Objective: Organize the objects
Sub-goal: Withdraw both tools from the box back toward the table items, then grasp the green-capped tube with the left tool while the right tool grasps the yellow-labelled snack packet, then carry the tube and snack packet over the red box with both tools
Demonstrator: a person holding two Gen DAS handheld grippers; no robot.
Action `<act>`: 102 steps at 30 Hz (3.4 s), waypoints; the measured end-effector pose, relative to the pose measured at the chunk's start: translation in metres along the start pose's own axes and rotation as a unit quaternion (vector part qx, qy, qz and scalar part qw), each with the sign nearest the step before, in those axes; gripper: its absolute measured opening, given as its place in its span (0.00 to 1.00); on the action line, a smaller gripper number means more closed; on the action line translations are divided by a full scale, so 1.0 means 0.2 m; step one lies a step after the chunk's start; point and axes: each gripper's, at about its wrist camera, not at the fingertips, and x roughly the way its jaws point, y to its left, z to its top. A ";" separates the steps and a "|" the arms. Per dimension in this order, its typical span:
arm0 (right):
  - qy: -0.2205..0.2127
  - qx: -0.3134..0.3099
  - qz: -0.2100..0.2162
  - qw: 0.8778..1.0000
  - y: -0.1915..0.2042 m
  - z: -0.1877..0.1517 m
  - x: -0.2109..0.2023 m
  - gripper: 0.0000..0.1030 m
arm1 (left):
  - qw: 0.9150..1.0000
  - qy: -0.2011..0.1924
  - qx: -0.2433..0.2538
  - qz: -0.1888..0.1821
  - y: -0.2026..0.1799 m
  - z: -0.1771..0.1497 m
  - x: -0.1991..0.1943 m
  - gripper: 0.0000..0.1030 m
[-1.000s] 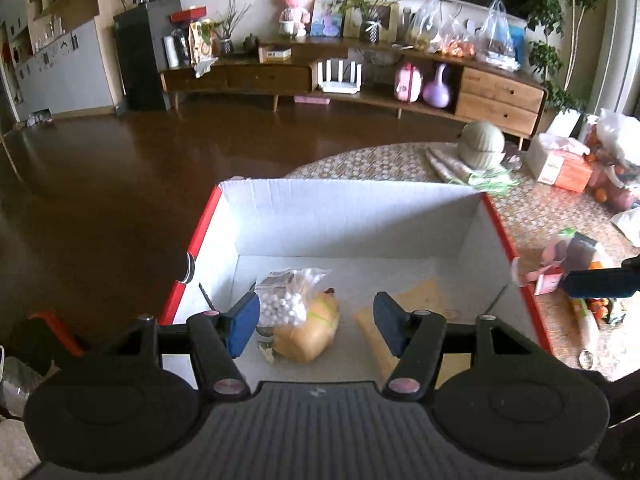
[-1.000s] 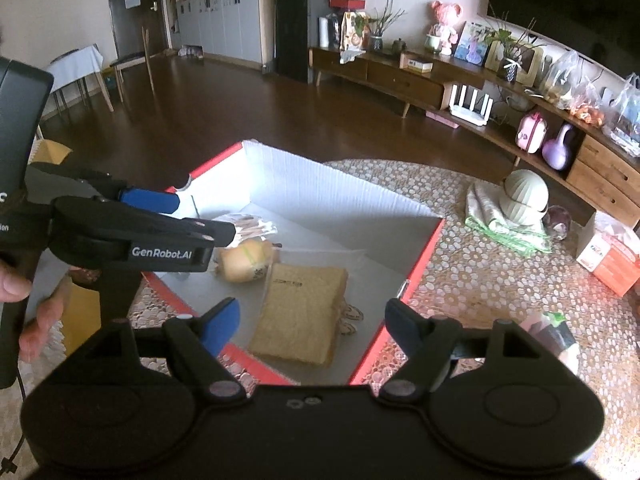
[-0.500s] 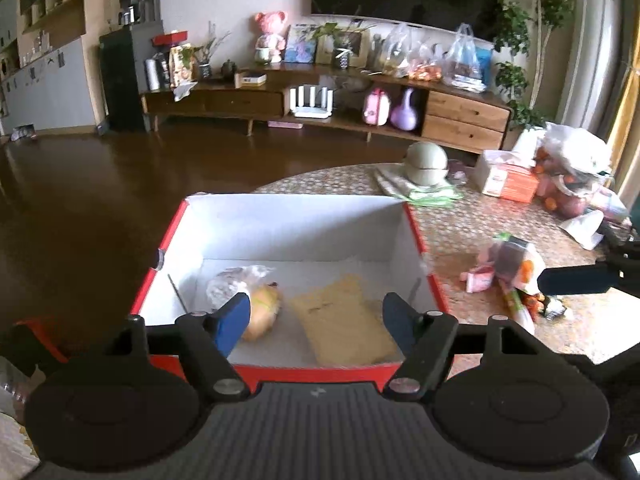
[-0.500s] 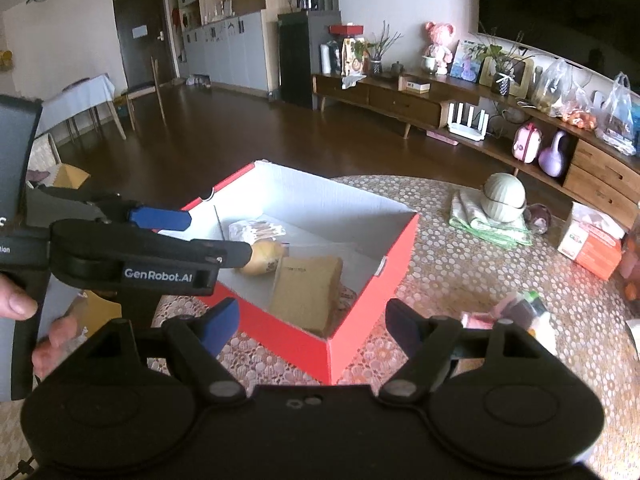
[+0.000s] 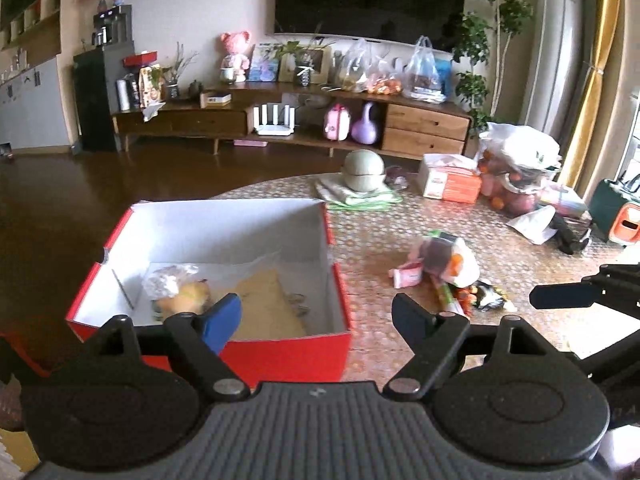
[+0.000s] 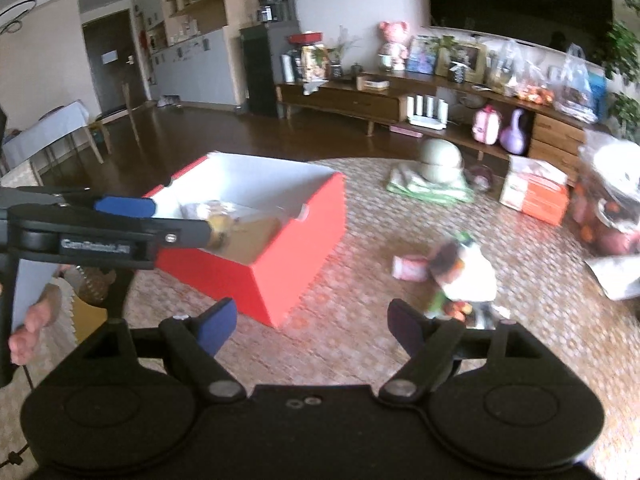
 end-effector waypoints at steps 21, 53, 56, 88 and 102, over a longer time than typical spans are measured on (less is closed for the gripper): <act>0.011 0.074 -0.064 0.995 -0.57 -0.21 -0.07 0.80 | 0.997 0.031 0.031 -0.058 -0.47 -0.16 0.24 0.90; 0.065 0.128 -0.111 0.983 -1.09 -0.24 0.52 0.78 | 0.995 0.068 0.073 -0.012 -0.73 -0.18 1.07 1.00; 0.067 0.128 -0.112 0.983 -1.09 -0.24 0.55 0.78 | 0.995 0.072 0.071 -0.017 -0.73 -0.18 1.11 1.00; 0.057 0.046 -0.127 0.989 -0.92 -0.24 0.68 0.23 | 0.993 0.060 0.068 -0.078 -0.74 -0.22 1.13 0.46; 0.063 0.077 -0.106 0.989 -0.83 -0.31 0.54 0.16 | 0.993 0.069 0.058 -0.083 -0.73 -0.21 1.05 0.18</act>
